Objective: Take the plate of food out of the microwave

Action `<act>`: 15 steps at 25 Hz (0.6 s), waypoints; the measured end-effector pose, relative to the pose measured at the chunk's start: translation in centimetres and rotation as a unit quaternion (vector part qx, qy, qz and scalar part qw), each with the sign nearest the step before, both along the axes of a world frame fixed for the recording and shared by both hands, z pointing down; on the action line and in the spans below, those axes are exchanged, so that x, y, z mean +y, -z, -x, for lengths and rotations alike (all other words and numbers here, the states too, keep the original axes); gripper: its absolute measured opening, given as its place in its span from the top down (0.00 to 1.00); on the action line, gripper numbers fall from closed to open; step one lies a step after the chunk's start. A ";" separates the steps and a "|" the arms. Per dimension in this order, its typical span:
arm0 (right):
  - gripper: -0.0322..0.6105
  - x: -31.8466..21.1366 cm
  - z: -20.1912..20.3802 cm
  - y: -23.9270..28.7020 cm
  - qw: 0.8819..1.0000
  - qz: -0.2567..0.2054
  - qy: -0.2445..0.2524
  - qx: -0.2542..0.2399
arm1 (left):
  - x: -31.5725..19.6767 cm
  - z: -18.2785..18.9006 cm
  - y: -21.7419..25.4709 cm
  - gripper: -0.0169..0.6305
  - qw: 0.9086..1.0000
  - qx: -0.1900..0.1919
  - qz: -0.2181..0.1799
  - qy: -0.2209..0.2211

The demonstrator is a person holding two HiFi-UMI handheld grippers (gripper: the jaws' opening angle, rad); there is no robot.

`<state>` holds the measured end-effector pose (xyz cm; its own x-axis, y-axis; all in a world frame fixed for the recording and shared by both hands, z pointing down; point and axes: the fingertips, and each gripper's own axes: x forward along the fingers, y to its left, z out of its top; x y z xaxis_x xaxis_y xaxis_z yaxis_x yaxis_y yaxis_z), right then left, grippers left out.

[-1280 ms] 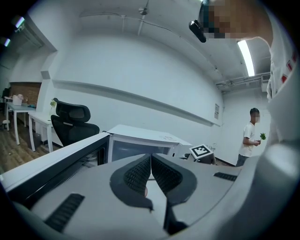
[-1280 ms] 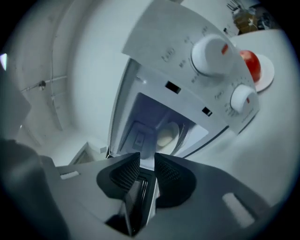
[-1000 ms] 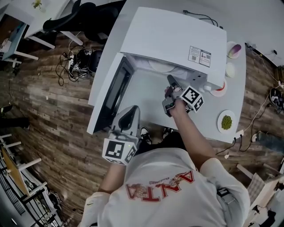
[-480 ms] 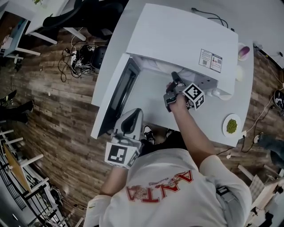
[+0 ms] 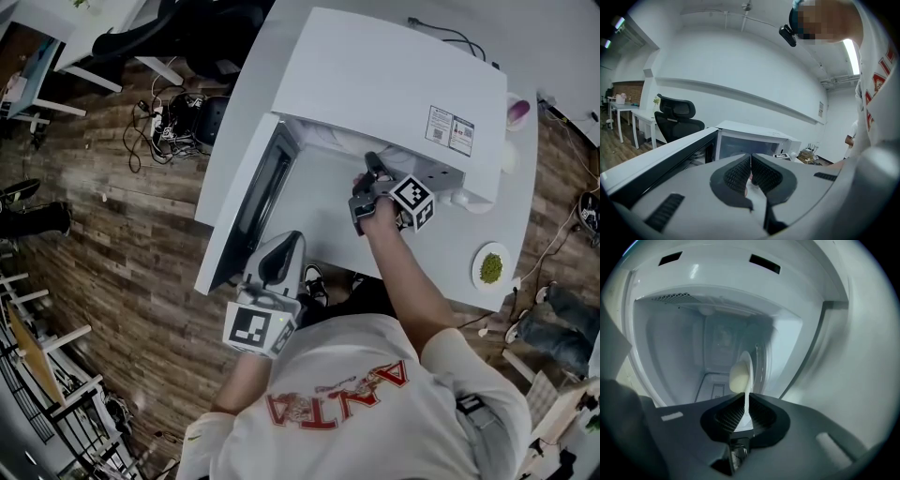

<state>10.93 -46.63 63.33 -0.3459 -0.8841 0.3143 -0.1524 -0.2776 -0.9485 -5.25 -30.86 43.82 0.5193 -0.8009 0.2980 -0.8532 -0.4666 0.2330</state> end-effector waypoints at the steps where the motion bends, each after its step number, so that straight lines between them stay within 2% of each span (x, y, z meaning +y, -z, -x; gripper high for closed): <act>1: 0.92 0.0 -0.1 -0.1 1.000 0.003 -0.003 -0.003 | 0.0 0.1 0.0 0.95 1.000 0.001 0.000 0.001; 2: 0.95 -0.1 -0.2 -0.2 1.000 0.006 -0.006 -0.005 | 0.0 0.1 0.0 0.95 1.000 0.001 0.000 0.001; 15: 0.94 0.0 -0.4 -0.3 0.999 0.019 -0.017 -0.030 | 0.0 0.3 -0.3 0.95 1.000 0.006 0.003 -0.001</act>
<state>11.36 -46.66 63.61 -0.3354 -0.8835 0.3269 -0.0852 -0.3171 -0.9446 -5.53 -30.84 44.12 0.5241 -0.7984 0.2966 -0.8498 -0.4667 0.2452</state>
